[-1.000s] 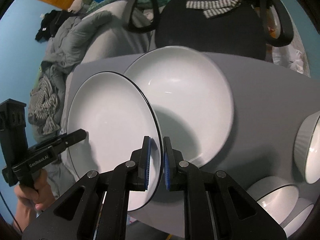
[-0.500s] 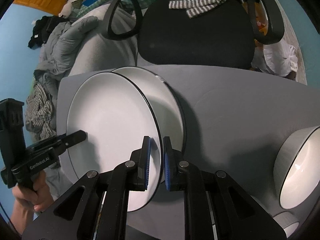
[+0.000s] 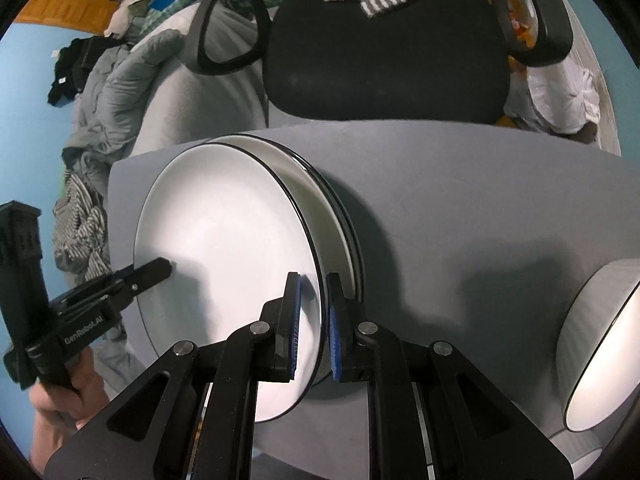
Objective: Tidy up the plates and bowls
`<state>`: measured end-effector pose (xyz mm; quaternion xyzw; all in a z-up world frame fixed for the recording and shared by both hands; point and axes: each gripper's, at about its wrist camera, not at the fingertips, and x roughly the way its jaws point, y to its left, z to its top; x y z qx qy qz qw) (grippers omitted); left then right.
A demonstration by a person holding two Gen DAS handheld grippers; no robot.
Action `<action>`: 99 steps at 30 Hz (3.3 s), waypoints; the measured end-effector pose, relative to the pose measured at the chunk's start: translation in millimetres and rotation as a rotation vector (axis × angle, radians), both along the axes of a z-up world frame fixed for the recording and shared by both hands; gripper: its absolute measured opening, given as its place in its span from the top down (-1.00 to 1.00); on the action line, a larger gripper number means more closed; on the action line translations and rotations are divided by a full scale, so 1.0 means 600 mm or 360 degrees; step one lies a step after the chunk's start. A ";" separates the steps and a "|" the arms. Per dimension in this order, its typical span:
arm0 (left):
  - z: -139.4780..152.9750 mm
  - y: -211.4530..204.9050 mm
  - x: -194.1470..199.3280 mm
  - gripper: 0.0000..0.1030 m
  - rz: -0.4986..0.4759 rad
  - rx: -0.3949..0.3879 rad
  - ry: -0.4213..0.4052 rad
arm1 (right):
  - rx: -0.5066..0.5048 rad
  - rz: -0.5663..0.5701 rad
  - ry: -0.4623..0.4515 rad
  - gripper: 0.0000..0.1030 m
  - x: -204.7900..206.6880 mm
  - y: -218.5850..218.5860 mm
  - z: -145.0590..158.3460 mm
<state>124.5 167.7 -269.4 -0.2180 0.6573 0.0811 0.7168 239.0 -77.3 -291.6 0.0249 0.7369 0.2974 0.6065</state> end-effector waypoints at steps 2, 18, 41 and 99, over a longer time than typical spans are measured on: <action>0.000 -0.002 0.008 0.64 -0.0027 0.0015 0.0001 | -0.0001 -0.0027 0.0016 0.66 0.006 -0.003 0.003; -0.005 -0.019 0.021 0.07 -0.0110 0.0043 0.0028 | -0.0181 0.0019 0.0235 -0.23 0.012 0.041 0.005; 0.072 -0.038 -0.015 -0.31 -0.0117 0.0142 -0.0142 | -0.0434 0.0086 -0.0064 -0.42 -0.005 0.046 0.050; 0.421 -0.093 -0.179 -0.56 -0.0216 0.0330 -0.0689 | -0.0287 -0.0168 -0.1118 -0.42 -0.187 -0.032 0.443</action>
